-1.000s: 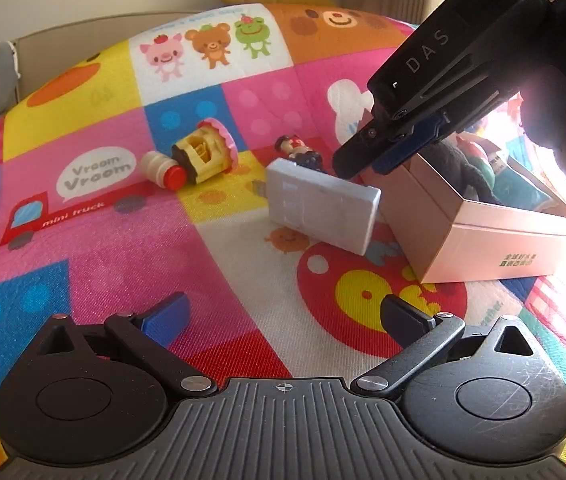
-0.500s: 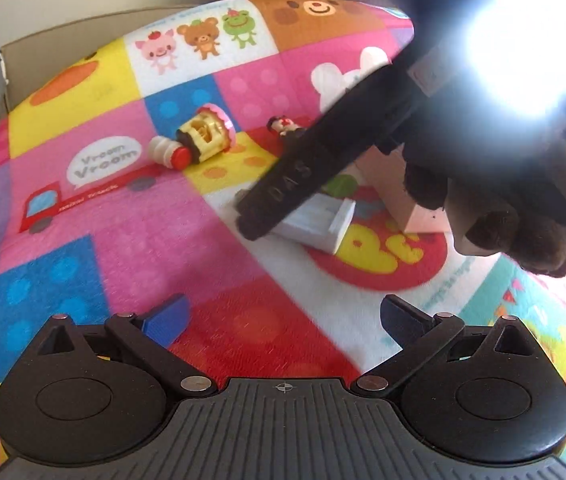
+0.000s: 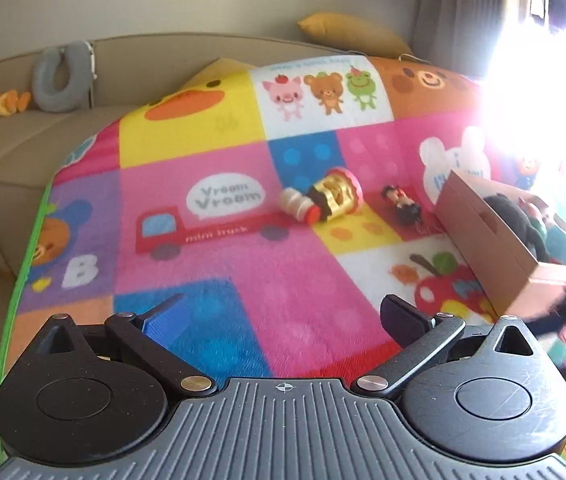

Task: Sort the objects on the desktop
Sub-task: 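Carry the charger beside the pink box and set it on the mat with the right tool, then grasp the yellow-pink toy with the left tool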

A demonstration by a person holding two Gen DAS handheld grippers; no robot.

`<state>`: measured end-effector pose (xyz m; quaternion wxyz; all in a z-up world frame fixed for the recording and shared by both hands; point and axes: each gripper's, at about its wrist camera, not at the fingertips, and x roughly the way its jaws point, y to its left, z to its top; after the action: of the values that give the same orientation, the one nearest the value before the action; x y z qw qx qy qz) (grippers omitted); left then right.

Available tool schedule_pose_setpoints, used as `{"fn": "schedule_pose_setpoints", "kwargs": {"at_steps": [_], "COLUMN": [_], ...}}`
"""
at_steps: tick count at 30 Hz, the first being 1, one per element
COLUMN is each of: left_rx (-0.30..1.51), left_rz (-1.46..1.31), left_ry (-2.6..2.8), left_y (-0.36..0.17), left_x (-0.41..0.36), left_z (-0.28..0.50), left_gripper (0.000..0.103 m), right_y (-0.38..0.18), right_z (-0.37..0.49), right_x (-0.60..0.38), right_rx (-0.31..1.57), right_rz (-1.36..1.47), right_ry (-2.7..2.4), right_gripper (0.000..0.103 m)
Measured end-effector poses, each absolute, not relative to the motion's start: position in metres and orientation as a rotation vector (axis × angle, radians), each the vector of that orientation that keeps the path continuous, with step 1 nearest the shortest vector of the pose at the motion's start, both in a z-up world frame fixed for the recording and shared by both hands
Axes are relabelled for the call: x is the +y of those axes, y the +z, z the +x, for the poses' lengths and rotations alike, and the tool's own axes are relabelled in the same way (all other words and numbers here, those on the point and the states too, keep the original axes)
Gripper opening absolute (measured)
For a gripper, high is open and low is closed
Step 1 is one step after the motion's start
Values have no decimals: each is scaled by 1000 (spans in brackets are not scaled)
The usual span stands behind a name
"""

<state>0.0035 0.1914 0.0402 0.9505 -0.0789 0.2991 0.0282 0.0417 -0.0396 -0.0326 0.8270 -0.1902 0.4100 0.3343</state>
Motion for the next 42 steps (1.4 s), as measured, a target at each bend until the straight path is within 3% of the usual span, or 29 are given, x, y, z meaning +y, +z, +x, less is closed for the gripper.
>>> {"fn": "schedule_pose_setpoints", "kwargs": {"at_steps": [9,10,14,17,18,19,22,28,37,42], "left_rx": [646,655,705,711,703,701,689,694,695,634], "left_rz": [-221,-200,-196,-178,-164,-153,-106,-23,11,26], "left_ry": [126,162,248,276,281,282,271,188,-167,-266], "left_y": [33,29,12,3,1,0,1,3,20,17], "left_x": [159,156,153,152,151,150,147,134,64,18], "left_z": [140,152,185,192,191,190,183,145,12,1], "left_gripper": [103,103,103,103,100,86,75,75,75,78], "right_y": [-46,-45,-47,-56,-59,-61,-67,-68,-69,-68], "right_z": [-24,-25,-29,-31,-30,-30,-26,-23,-25,-26], "right_x": [-144,-152,-185,-201,-204,-207,-213,-220,-230,-231], "right_rx": [842,841,795,751,736,728,704,692,677,671], "right_rz": [-306,-274,-130,-60,-35,-14,58,120,193,198], "right_ry": [436,410,330,285,267,257,248,257,216,172], "right_gripper": [47,50,75,77,78,80,85,92,97,98]}}
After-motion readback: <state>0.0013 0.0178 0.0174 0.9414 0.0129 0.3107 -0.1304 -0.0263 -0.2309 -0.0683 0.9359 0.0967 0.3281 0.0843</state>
